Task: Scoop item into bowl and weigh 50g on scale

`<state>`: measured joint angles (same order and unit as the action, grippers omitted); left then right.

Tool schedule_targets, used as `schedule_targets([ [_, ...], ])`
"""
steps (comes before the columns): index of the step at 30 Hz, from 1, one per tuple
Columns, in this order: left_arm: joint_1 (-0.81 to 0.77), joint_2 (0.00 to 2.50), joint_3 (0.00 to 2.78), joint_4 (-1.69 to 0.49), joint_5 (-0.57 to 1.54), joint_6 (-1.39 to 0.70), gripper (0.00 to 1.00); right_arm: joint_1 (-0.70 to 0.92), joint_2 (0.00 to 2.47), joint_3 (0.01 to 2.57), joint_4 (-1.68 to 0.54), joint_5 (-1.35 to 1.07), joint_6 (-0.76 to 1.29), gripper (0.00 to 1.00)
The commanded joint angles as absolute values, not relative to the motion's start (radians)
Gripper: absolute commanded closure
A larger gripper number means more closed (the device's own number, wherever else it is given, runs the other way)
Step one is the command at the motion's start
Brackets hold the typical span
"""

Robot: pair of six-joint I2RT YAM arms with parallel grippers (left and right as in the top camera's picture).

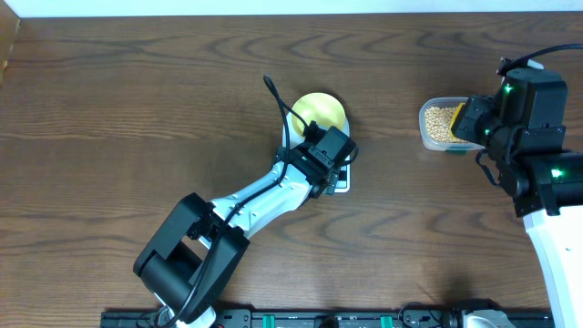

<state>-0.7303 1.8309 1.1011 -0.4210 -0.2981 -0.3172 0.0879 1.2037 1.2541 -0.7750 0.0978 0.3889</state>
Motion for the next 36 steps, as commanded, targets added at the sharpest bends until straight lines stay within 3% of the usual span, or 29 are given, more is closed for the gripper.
schedule_targets([
  [1, -0.73, 1.852, 1.094, -0.416, -0.327, -0.316, 0.02, 0.082, 1.205, 1.277, -0.778, 0.096, 0.376, 0.99],
  [36, -0.73, 1.876, 1.094, -0.432, -0.327, -0.32, 0.02, 0.082, 1.205, 1.277, -0.799, 0.098, 0.369, 0.99],
])
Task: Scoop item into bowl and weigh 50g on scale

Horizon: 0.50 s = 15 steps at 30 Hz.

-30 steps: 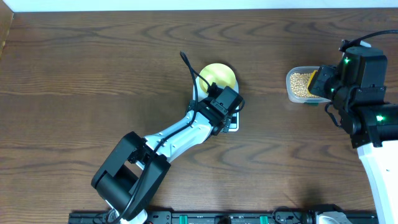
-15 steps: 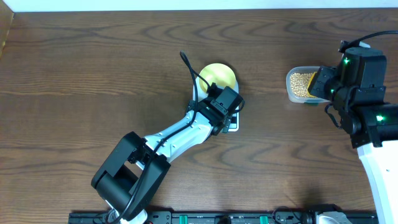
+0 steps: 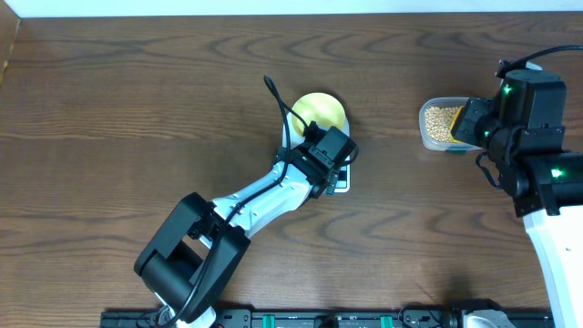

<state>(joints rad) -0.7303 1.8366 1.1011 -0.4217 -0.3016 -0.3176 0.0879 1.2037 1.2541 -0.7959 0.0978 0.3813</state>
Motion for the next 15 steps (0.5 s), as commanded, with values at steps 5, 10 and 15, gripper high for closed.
schedule_targets([
  [5, -0.73, 1.876, 1.094, -0.44, -0.326, -0.32, 0.02, 0.082, 1.205, 1.277, -0.801, 0.098, 0.369, 0.99],
  [10, -0.73, 1.876, 1.085, -0.442, -0.326, -0.32, 0.02, 0.082, 1.205, 1.277, -0.801, 0.098, 0.369, 0.99],
  [15, -0.73, 1.876, 1.084, -0.443, -0.323, -0.32, 0.02, 0.082, 1.205, 1.277, -0.801, 0.098, 0.369, 0.99],
])
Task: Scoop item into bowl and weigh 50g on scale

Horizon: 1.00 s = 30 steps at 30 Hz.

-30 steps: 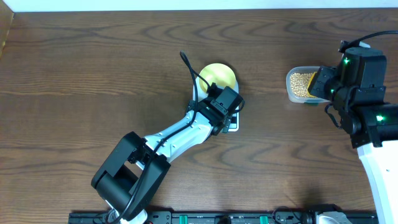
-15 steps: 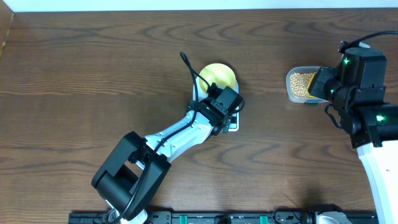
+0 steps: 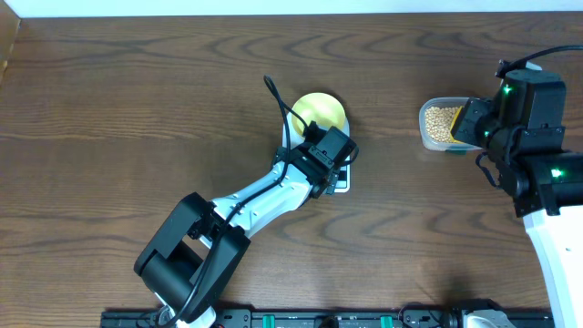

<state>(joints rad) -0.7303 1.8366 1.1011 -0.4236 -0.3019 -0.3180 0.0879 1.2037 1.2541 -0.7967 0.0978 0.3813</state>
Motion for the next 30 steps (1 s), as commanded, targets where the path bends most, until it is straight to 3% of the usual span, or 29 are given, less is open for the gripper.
schedule_targets([
  [1, -0.73, 1.876, 1.084, -0.442, -0.322, -0.32, 0.02, 0.082, 1.205, 1.277, -0.801, 0.098, 0.369, 0.99],
  [30, -0.731, 1.908, 1.084, -0.435, -0.297, -0.308, 0.02, 0.082, 1.205, 1.277, -0.798, 0.098, 0.369, 0.99],
])
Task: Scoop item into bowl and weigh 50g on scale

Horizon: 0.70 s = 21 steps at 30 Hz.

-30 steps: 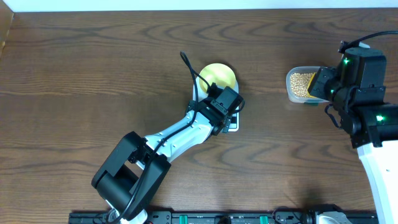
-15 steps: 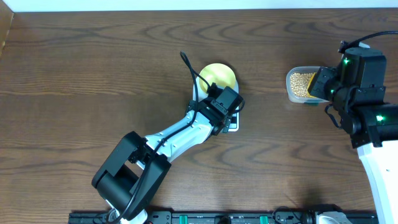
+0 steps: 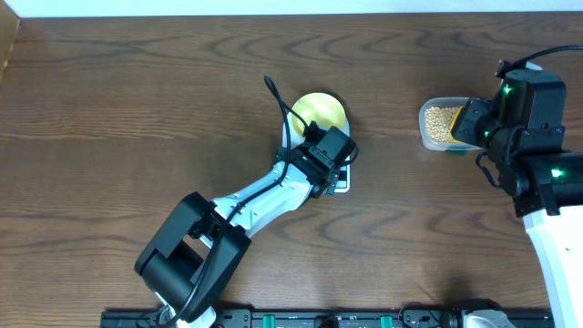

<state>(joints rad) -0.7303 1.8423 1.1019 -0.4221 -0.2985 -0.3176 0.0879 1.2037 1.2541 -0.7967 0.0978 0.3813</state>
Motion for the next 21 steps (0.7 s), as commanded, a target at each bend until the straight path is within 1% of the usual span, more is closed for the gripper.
schedule_targets([
  [1, -0.731, 1.908, 1.084, -0.435, -0.297, -0.308, 0.02, 0.082, 1.205, 1.277, -0.797, 0.098, 0.369, 0.99],
  [21, -0.731, 1.905, 1.093, -0.451, -0.298, -0.307, 0.02, 0.082, 1.205, 1.277, -0.797, 0.098, 0.369, 0.99],
])
